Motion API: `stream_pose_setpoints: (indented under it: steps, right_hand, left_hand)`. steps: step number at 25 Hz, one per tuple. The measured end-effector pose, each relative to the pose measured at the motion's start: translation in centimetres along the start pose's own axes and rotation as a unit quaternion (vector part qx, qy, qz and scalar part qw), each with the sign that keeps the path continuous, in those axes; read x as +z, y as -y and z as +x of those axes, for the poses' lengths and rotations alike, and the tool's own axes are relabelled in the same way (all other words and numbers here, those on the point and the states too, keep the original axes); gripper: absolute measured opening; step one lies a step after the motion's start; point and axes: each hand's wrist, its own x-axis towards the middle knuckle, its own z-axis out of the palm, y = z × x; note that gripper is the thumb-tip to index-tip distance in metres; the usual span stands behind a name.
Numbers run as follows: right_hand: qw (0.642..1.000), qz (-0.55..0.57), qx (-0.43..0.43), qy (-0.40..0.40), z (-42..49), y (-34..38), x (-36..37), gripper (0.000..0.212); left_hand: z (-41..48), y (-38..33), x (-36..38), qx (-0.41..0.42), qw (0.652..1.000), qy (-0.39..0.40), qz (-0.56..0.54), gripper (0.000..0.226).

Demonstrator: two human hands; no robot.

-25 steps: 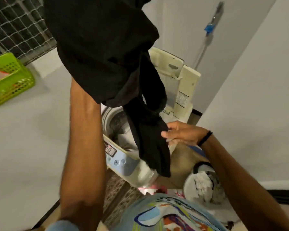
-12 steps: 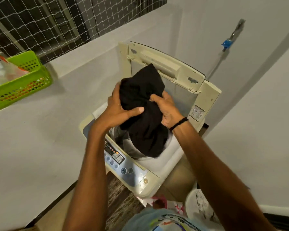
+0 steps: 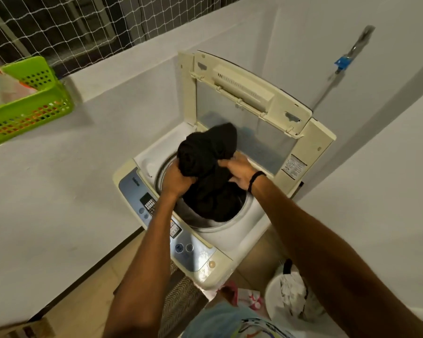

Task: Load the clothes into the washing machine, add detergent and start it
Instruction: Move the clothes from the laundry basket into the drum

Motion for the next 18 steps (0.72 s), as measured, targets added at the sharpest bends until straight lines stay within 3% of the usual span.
stream_pose_setpoints:
  steps: [2,3,4,6,9,12,15,18]
  right_hand:
    - [0.968,-0.242,0.024,-0.052,0.5,-3.2,-1.8,0.029]
    - [0.951,-0.296,0.017,-0.087,0.4,-4.6,-2.7,0.011]
    - [0.948,-0.299,-0.002,-0.106,0.0,-6.0,-3.6,0.008]
    - [0.967,-0.220,-0.005,-0.131,-1.3,-9.0,-5.6,0.022]
    - [0.980,-0.096,0.020,-0.175,-4.3,-14.0,-9.8,0.021]
    - [0.960,-0.036,0.058,-0.272,-7.5,-20.0,-14.9,0.025]
    - [0.941,0.033,0.161,-0.298,-9.7,-28.6,-20.7,0.014]
    - [0.927,0.039,0.265,-0.261,-11.0,-37.7,-26.0,0.021]
  left_hand:
    - [0.7,2.1,1.6,-0.065,0.989,0.057,0.119,0.096]
    - [0.5,2.7,2.7,-0.095,0.985,0.069,0.126,0.097]
    - [0.1,3.1,3.9,-0.109,0.985,0.064,0.117,0.094]
    - [-2.2,2.5,7.0,-0.087,0.991,0.035,0.093,0.081]
    - [-5.8,0.8,13.1,-0.023,0.997,0.030,0.068,0.057]
    - [-9.4,-0.6,19.6,0.045,0.994,0.068,0.068,0.033]
    - [-12.9,-1.0,26.1,0.059,0.975,0.179,0.115,0.028]
    - [-14.4,1.3,33.2,0.037,0.918,0.324,0.225,0.030]
